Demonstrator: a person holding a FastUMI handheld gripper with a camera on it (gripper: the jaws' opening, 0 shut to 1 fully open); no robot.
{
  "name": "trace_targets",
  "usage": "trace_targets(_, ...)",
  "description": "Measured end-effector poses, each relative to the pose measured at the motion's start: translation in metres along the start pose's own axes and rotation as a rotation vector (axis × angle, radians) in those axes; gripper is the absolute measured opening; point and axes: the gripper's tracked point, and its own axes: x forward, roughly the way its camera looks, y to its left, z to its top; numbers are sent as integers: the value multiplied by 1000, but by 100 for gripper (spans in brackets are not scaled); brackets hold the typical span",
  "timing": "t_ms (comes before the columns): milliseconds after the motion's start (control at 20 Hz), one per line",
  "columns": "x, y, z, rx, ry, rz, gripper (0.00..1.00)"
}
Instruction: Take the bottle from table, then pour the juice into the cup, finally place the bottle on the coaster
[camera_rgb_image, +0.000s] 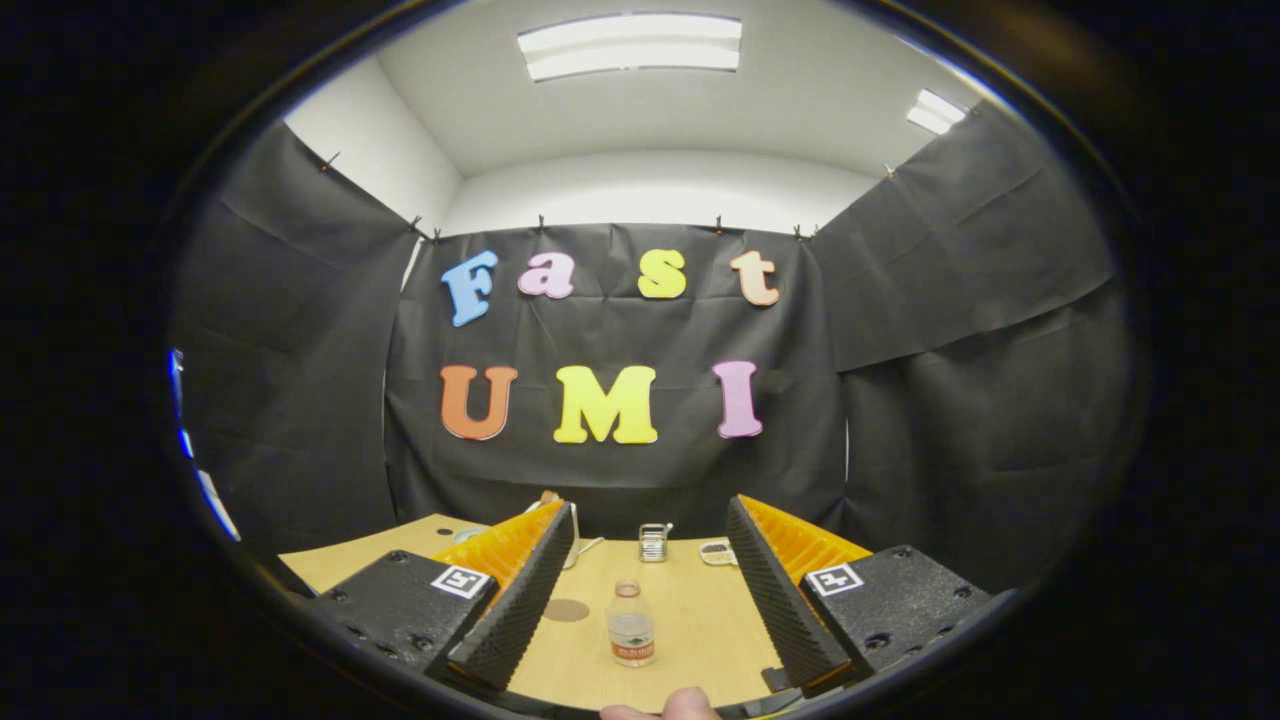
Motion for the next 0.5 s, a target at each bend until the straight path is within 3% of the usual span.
trace_targets(500, 2, 5, -1, -6, 9, 24, 99)
